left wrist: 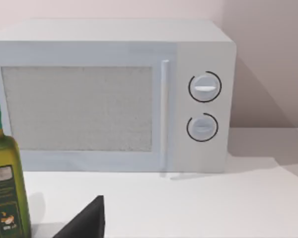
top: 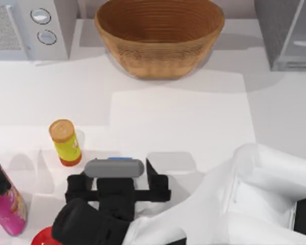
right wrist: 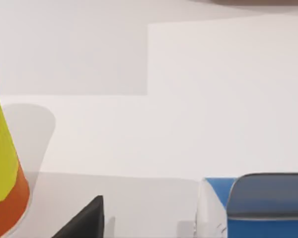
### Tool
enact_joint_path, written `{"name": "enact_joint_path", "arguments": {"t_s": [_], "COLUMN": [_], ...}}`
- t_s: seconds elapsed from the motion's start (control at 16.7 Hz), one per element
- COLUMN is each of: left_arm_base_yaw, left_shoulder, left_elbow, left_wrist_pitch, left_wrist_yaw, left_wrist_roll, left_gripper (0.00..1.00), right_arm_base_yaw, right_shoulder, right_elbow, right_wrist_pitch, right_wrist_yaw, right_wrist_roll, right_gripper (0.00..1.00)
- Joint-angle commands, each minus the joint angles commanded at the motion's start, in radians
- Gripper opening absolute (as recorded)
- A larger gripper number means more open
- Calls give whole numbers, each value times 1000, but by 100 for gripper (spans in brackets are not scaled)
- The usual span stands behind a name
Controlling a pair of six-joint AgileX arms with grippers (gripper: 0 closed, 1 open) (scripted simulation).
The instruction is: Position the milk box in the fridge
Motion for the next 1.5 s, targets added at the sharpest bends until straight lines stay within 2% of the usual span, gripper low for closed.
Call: {"name": "enact_joint_path", "arguments": {"t_s": [0.12,0.9,1.5], "left_arm_base_yaw": [0,0,0], "left_shoulder": [0,0,0], "left_elbow": [0,0,0], "left_wrist_pitch": [0,0,0], "left_wrist_yaw": [0,0,0], "left_wrist_roll": [0,0,0], "left_gripper": [100,100,100], "right_arm_base_yaw": [0,0,3], "right_shoulder": [0,0,-3], "right_elbow": [0,0,0], "right_wrist_pitch": [0,0,-3], "right_wrist_yaw": [0,0,1], "right_wrist_roll": [0,0,1], "right_gripper": [100,2,0]}}
